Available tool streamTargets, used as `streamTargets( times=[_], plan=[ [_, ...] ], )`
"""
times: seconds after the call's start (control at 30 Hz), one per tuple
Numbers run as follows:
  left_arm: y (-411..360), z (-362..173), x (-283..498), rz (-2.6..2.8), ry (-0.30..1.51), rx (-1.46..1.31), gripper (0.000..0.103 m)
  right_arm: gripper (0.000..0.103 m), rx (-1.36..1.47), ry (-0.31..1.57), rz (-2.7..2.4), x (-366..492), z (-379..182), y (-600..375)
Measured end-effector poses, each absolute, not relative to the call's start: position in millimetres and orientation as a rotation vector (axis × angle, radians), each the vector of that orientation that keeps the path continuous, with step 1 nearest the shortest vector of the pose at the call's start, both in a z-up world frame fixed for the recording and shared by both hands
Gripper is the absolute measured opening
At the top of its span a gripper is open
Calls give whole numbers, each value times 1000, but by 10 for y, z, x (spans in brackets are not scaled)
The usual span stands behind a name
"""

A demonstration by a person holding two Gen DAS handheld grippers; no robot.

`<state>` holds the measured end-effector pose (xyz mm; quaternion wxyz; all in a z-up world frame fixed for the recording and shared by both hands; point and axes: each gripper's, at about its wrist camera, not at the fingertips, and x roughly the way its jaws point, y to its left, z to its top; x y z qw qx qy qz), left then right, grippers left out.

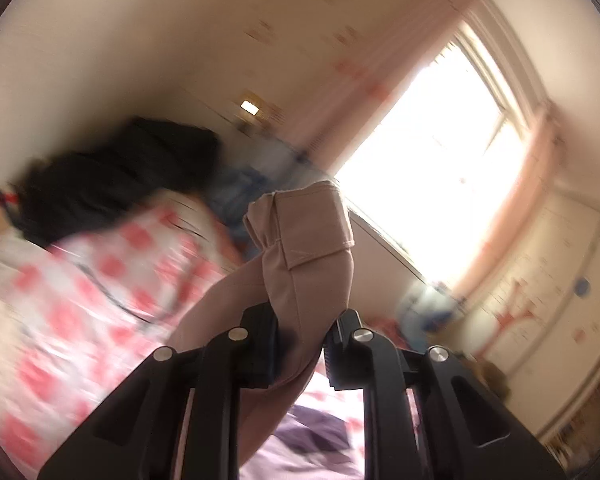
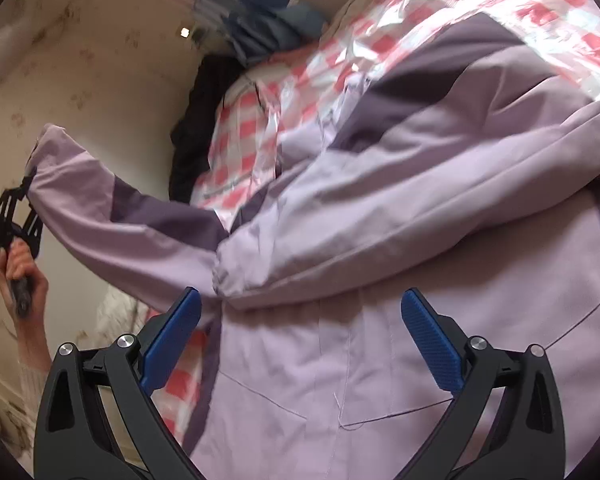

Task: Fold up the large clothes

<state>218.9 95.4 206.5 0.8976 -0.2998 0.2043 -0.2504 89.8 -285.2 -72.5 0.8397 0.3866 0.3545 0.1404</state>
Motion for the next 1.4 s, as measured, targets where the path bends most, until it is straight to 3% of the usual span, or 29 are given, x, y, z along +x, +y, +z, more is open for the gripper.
streamTargets(
  times=[0.2,0.47,0.6,0.67,0.7,0.73,0.8,0.83,0.9,1.13,1.2,1.27,1.3,1.37,1.4],
  plan=[
    [-558,1602,2133,-735,505,-538,18,97,962,638,255,802,-613,-3378],
    [-2330,-142,2174,-830,831,-314,18,97,1283,514,284,715,-838,-4012],
    [-2605,-717,2093,-837,989,-182,19,97,1417,502,334,760,-1009,-4203],
    [-2587,-705,1998,-865,994,-129,25,97,1452,500,361,792,-1051,-4249],
    [-2577,-664,1950,-896,1003,-87,35,97,1460,502,372,817,-1063,-4248],
    [-2559,-612,1919,-922,1008,-60,56,97,1464,505,379,833,-1073,-4249],
    [-2513,-482,1769,-942,984,7,77,97,1455,523,383,866,-1087,-4230],
    [-2474,-408,1678,-938,956,44,82,97,1448,529,391,884,-1088,-4213],
    [-2288,-231,1496,-896,901,109,90,97,1426,546,396,918,-1088,-4171],
    [-989,28,1369,-604,779,-59,96,97,1228,610,313,1088,-1064,-3995],
    [-561,-49,1491,-522,794,-200,96,91,1142,588,302,1123,-1035,-3941],
    [-138,-174,1591,-457,802,-360,96,64,1084,596,283,1174,-990,-3902],
    [33,-242,1653,-430,810,-420,96,58,1024,588,261,1201,-887,-3867],
    [252,-331,1758,-389,810,-452,96,36,870,563,259,1247,-588,-3738],
    [383,-352,1794,-364,787,-470,96,35,819,543,265,1248,-439,-3679]
  ],
)
